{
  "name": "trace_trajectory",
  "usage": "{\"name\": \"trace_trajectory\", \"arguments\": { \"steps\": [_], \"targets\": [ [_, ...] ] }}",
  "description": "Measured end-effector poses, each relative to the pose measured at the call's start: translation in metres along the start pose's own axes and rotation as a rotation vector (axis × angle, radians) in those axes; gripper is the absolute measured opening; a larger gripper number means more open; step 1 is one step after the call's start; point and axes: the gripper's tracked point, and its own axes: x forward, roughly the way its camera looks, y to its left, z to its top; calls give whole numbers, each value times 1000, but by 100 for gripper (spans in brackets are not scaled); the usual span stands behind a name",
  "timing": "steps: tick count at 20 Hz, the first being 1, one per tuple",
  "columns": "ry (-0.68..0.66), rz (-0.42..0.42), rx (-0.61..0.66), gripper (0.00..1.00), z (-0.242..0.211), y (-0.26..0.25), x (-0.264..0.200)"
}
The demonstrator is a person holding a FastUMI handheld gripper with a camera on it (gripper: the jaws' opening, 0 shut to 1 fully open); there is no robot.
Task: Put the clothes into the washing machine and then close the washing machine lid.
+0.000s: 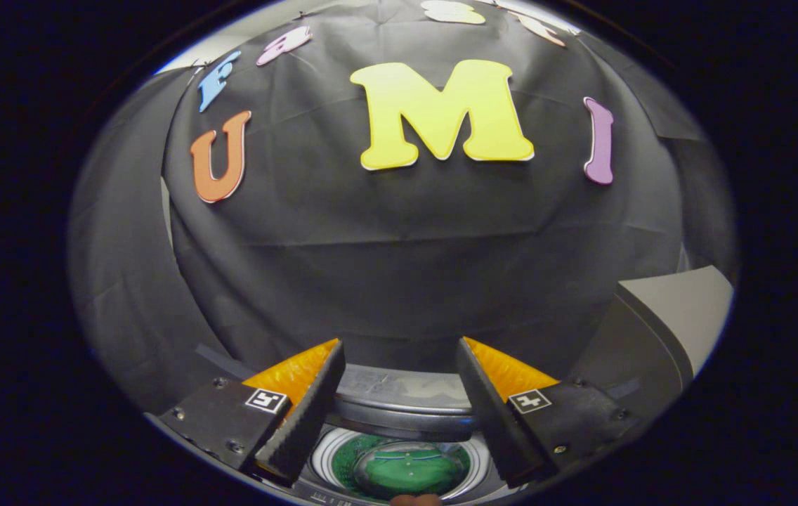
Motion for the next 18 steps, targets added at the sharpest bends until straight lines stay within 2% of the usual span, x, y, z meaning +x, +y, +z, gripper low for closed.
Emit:
{"name": "trace_trajectory", "arguments": {
  "steps": [6,10,13,18],
  "targets": [
    [72,16,-1,99,-24,5,2],
    [54,26,-66,99,-46,14,-52],
    [45,23,-99,99,-51,19,-75],
    [26,10,-96,100,-49,14,-120]
  ]
}}
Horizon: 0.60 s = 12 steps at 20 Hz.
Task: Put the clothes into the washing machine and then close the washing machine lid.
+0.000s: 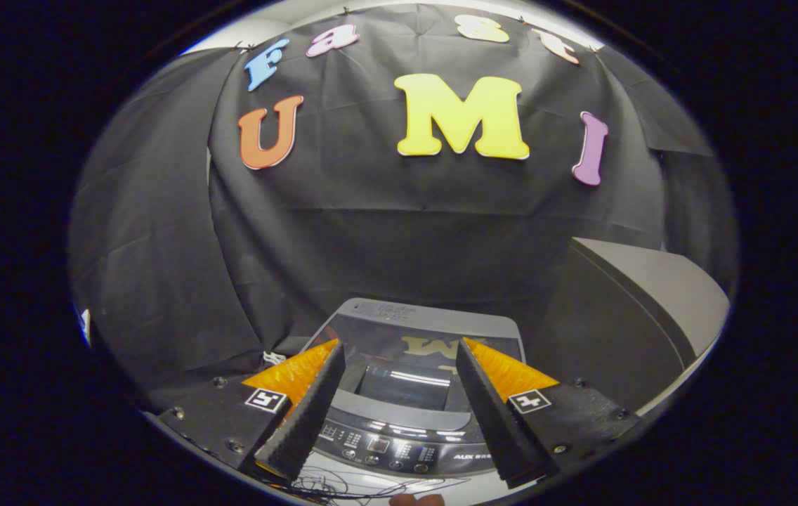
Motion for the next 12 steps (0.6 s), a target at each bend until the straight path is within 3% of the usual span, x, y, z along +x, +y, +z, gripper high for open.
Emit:
{"name": "trace_trajectory", "arguments": {
  "steps": [5,12],
  "targets": [
    [-96,6,30,100,17,-29,-92],
    [-190,-82,49,100,17,-119,-249]
  ]
}}
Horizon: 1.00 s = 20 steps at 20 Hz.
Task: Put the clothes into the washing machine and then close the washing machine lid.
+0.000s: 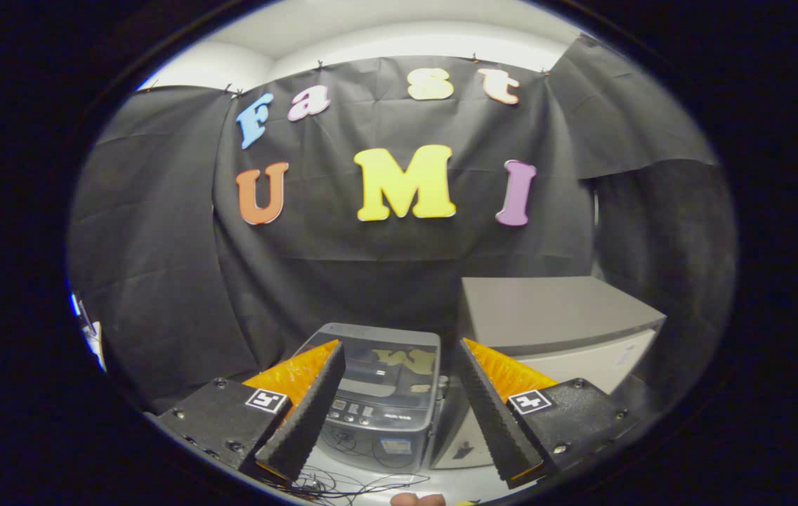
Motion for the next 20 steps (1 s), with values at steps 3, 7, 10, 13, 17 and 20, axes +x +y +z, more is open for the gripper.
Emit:
{"name": "trace_trajectory", "arguments": {
  "steps": [3,7,10,13,17,20],
  "targets": [
    [-16,-64,-12,99,-4,-38,-48],
    [-54,-114,-25,99,2,-71,-97],
    [-81,-103,-38,99,8,-83,-126],
    [-118,-119,-47,99,16,-101,-142],
    [-120,-119,-32,99,16,-115,-144],
    [-115,-127,-30,99,16,-122,-138]
  ]
}}
